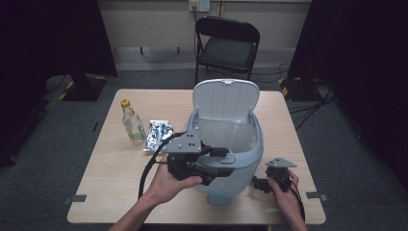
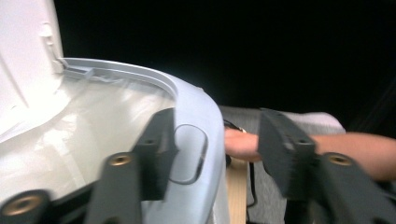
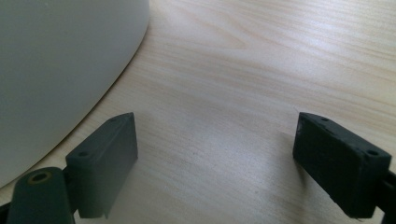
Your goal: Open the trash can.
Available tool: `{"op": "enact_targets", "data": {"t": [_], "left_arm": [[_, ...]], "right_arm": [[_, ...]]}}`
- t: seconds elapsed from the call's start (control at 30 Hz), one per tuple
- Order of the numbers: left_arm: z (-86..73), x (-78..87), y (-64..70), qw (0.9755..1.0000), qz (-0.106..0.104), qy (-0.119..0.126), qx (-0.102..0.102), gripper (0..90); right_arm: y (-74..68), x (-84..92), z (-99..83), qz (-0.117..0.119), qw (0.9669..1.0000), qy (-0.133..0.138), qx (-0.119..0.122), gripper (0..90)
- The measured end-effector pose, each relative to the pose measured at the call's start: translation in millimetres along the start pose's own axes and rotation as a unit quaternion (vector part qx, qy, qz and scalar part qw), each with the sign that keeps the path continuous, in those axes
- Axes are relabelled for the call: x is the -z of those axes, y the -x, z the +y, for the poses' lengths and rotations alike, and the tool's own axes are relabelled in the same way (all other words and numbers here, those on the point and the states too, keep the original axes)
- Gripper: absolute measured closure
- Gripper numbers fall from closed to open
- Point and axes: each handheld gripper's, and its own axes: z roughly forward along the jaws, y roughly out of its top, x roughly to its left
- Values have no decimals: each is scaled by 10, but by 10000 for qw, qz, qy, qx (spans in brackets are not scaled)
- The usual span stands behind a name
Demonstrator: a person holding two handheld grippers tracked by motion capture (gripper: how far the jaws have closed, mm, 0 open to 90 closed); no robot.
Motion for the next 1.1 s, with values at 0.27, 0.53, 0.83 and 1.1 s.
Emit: {"op": "enact_targets", "data": {"t": [0.27, 0.53, 0.83, 1.1], "left_arm": [[-178, 212, -237, 9979, 169, 313, 539, 379], [-249, 469, -329, 9958, 250, 562, 674, 375], [-426, 845, -514, 9897, 474, 984, 921, 365], [-781, 1074, -826, 9793, 1169, 862, 1409, 362]], "right_arm": [[0, 0, 0, 2, 10000, -1, -2, 127], [0, 0, 0, 0, 10000, 0, -1, 127], [0, 0, 0, 2, 10000, -1, -4, 127], [0, 0, 0, 2, 10000, -2, -2, 127]]}}
